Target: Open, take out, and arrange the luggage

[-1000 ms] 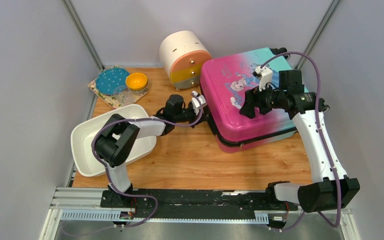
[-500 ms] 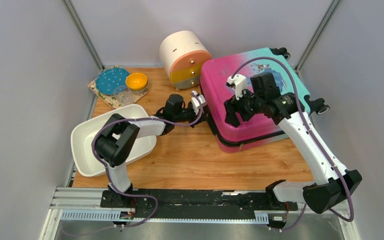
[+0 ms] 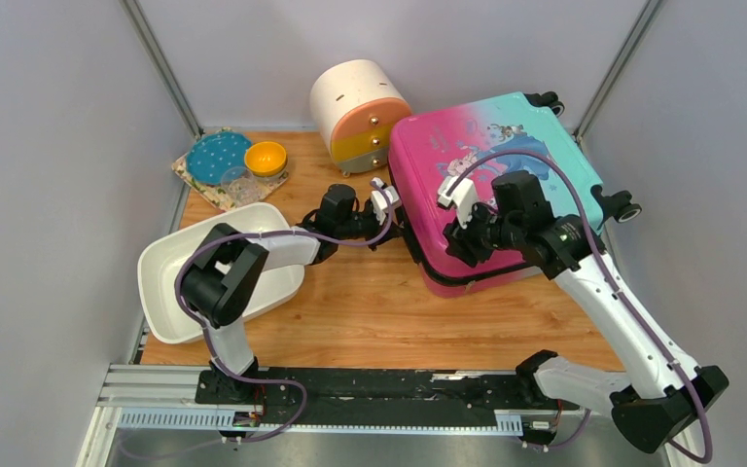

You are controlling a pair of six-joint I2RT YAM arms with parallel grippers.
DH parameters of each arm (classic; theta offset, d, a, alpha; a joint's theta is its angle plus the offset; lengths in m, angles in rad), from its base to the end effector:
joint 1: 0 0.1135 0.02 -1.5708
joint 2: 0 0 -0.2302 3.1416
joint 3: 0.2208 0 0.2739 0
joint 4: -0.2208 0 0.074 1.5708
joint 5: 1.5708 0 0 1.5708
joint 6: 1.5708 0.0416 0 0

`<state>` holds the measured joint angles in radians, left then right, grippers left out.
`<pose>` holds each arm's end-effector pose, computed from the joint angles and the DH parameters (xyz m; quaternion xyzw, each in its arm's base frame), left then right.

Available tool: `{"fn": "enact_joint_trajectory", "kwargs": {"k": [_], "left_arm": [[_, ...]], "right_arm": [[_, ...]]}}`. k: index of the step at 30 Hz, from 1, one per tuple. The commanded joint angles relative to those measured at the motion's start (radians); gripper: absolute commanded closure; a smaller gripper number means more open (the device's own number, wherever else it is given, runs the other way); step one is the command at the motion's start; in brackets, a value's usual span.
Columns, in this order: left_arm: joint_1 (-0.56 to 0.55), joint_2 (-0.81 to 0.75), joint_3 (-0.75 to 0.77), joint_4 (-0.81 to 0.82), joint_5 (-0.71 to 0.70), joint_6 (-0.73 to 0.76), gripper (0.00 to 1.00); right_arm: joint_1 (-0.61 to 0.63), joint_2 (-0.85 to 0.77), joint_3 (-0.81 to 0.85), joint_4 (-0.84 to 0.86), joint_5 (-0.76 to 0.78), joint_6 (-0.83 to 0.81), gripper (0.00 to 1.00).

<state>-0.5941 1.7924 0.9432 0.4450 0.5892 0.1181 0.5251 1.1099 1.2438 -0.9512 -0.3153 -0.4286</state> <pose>0.3119 -0.2386 0.1344 0.4283 0.6928 -0.3598 0.4551 0.2117 0.1376 0.3320 -0.4728 0.7894 0.1633 0.3559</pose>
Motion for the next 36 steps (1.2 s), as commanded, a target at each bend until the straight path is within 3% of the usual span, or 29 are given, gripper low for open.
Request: {"fn": "enact_joint_trajectory", "kwargs": {"k": [1, 8, 15, 21, 23, 26, 31, 36], "left_arm": [[0.036, -0.057, 0.002, -0.083, -0.040, 0.025, 1.00], [0.034, -0.060, 0.002, -0.103, -0.049, 0.026, 1.00], [0.022, -0.090, -0.018, -0.108, -0.039, 0.061, 1.00], [0.016, -0.111, -0.043, -0.097, -0.028, 0.072, 1.00], [0.014, -0.113, -0.046, -0.088, -0.023, 0.074, 1.00], [0.011, -0.108, -0.047, -0.077, -0.022, 0.074, 1.00], [0.010, -0.103, -0.060, -0.045, -0.017, 0.075, 1.00], [0.010, -0.100, -0.069, -0.003, -0.014, 0.057, 1.00]], "right_arm": [[0.003, 0.022, -0.084, -0.326, -0.030, -0.100, 0.56], [0.004, 0.005, -0.115, -0.477, -0.018, -0.209, 0.58], [-0.016, -0.048, -0.158, -0.573, 0.030, -0.283, 0.66], [-0.060, -0.079, -0.107, -0.687, 0.004, -0.348, 0.70], [-0.082, -0.081, -0.017, -0.676, -0.039, -0.332, 0.68], [-0.100, -0.036, 0.173, -0.598, -0.074, -0.225, 0.59], [-0.129, 0.132, 0.394, -0.260, -0.024, 0.052, 0.52], [-0.129, 0.393, 0.560, 0.084, 0.264, 0.174, 0.45]]}}
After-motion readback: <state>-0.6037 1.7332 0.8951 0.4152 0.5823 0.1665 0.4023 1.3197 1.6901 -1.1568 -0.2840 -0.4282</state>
